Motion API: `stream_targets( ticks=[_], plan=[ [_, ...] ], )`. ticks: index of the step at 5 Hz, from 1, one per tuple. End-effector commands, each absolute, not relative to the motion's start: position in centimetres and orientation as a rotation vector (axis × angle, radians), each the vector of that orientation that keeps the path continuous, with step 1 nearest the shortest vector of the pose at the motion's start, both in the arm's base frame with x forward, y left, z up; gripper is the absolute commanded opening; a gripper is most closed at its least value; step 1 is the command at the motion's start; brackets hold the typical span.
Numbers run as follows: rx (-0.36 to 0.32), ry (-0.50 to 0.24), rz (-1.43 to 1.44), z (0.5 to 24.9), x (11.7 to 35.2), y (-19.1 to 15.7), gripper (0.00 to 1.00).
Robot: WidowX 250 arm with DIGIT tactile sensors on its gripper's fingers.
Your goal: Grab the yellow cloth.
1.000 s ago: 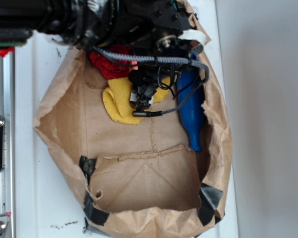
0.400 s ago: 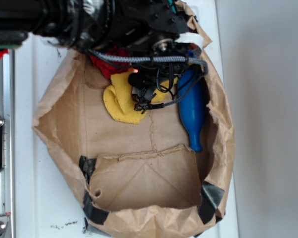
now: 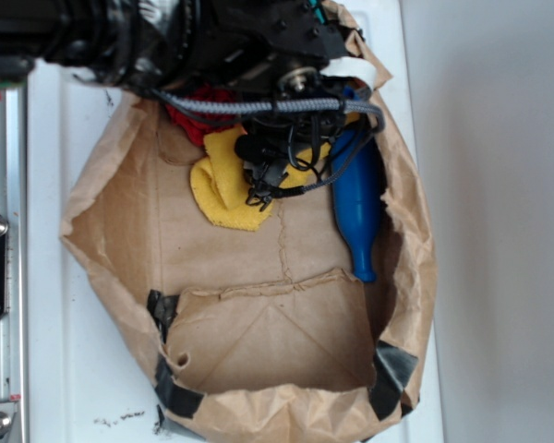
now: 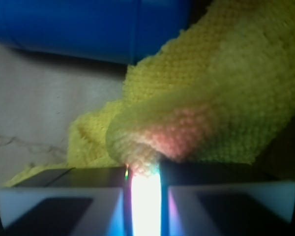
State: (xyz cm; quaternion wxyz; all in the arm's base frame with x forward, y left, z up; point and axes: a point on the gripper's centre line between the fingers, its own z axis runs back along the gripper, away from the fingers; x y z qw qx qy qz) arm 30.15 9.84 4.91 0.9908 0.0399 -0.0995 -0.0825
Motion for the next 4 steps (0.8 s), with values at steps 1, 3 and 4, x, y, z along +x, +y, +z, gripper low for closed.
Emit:
stream_targets(
  ticks=[1, 3, 4],
  plan=[
    [0.028, -0.334, -0.170, 13.7, 28.7, 7.3, 0.00],
    [-0.083, -0.316, -0.204, 18.5, 27.4, 4.3, 0.00],
    [-0.001, -0.337, -0.202, 19.1, 27.3, 2.0, 0.00]
  ],
)
